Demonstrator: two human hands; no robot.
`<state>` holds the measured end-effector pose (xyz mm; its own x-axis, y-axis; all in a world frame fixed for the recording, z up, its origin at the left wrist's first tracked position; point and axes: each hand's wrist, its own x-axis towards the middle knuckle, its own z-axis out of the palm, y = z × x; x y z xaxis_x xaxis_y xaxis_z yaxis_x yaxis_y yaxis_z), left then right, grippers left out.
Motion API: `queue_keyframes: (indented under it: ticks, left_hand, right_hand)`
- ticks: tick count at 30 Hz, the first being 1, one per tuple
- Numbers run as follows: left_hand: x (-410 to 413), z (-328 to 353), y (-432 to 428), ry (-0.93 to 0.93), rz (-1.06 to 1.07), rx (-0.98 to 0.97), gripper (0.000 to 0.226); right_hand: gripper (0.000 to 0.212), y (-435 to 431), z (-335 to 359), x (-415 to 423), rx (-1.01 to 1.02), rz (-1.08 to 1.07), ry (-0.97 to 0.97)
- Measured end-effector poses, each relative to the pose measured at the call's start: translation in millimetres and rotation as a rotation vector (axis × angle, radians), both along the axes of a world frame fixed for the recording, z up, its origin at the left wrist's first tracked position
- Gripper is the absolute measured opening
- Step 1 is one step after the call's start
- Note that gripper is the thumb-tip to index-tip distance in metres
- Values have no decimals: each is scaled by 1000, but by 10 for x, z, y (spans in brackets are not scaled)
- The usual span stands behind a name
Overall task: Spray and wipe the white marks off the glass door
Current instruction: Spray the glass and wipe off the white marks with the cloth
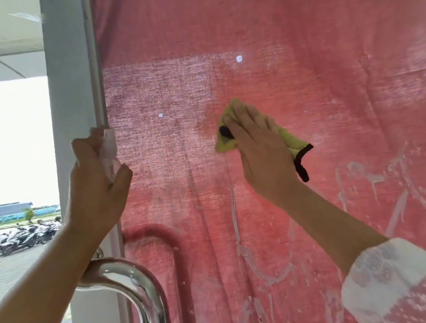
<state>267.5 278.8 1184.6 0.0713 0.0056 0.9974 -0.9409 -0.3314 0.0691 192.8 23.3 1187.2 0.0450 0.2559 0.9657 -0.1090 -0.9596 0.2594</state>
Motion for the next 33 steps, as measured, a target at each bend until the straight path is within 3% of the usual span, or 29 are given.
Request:
queue_keyframes:
  ticks: [3,9,16,25,33]
  left_hand:
    - [28,-2,3,-16,30,43,50]
    - [7,-6,-12,45,58,53,45]
    - [-13,-12,-29,5,29,59,46]
    - [143,-21,48,-1,15,35,47]
    - [82,-22,31,-11,4,14,46]
  right_hand:
    - [53,290,124,172,51,51,-44]
    - [50,216,-247,138,-291,57,184]
    - [54,407,263,243,51,27,-36]
    - [56,398,-350,252,-401,35,262]
    - [56,615,112,367,-47,70,49]
